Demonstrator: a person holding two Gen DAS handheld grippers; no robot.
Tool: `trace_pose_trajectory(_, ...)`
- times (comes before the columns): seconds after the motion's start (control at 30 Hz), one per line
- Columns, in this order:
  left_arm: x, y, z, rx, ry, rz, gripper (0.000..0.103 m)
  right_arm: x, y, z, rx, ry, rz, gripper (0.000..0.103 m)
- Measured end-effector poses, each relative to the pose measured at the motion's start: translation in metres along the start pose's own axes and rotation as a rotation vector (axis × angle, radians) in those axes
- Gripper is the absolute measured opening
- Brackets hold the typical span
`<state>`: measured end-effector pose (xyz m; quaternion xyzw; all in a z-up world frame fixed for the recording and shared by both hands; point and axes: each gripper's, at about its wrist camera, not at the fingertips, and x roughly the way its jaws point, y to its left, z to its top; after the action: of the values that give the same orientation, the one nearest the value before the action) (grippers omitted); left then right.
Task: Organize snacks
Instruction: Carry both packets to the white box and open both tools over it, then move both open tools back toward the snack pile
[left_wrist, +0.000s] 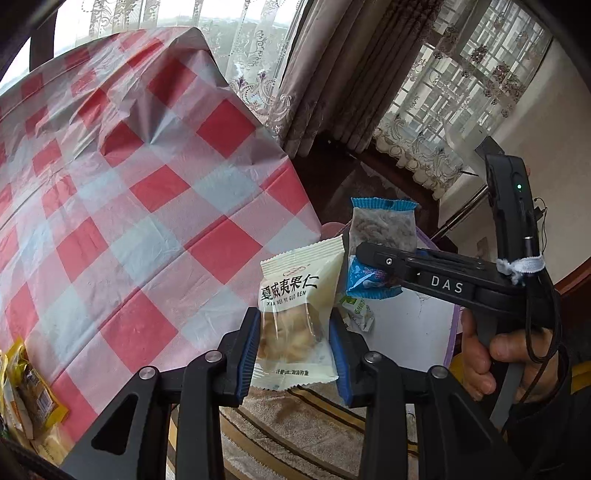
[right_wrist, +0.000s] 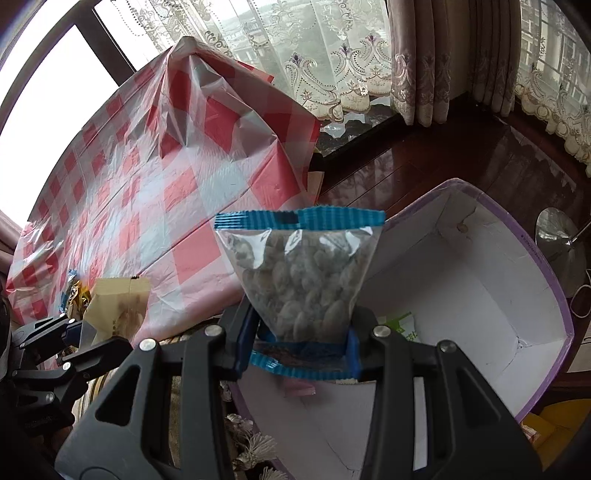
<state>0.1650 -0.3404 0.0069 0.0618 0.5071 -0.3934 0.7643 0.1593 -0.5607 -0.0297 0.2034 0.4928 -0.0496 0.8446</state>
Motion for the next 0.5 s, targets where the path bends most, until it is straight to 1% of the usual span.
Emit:
trace_pose_trajectory(0.2, 0.022, -0.024, 0.009, 0.048, 0.047, -0.029, 0.037, -0.002, -0.027, 0.008, 0.032, -0.026, -0.061, 0.044)
trace_pose_trajectory(0.3, 0.031, -0.031, 0.013, 0.054, 0.072, -0.053, 0.039, -0.003, -0.037, 0.012, 0.05, -0.037, -0.083, 0.045)
trace_pose_trajectory(0.4, 0.038, -0.034, 0.016, 0.05, 0.091, -0.077, 0.044, -0.002, -0.042, 0.016, 0.063, -0.04, -0.11, 0.046)
trace_pose_trajectory(0.47, 0.039, -0.032, 0.017, 0.043, 0.09, -0.076, 0.05, -0.001, -0.044, 0.017, 0.064, -0.036, -0.13, 0.046)
trace_pose_trajectory(0.5, 0.038, -0.031, 0.017, 0.037, 0.087, -0.075, 0.055, -0.001, -0.045, 0.017, 0.062, -0.032, -0.137, 0.046)
